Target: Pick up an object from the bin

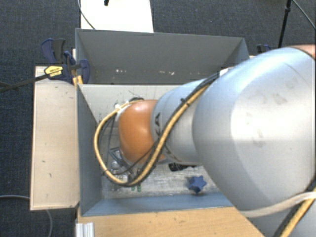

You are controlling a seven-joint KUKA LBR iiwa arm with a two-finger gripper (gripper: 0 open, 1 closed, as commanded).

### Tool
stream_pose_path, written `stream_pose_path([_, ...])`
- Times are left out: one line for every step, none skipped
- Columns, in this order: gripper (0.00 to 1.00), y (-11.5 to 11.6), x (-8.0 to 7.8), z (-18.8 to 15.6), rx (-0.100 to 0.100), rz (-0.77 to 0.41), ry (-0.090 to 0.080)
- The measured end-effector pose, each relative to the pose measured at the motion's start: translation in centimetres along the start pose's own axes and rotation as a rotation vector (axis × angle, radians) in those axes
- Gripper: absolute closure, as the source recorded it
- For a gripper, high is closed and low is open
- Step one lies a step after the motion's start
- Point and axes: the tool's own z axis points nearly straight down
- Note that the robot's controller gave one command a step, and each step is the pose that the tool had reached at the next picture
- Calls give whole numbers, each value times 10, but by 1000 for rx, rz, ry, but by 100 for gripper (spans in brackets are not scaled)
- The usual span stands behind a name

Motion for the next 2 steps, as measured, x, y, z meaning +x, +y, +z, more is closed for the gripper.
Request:
stream_pose_path([100, 0, 0, 0, 0, 4, 0])
stream_pose_path([100, -44, -25, -146, 2, -153, 0])
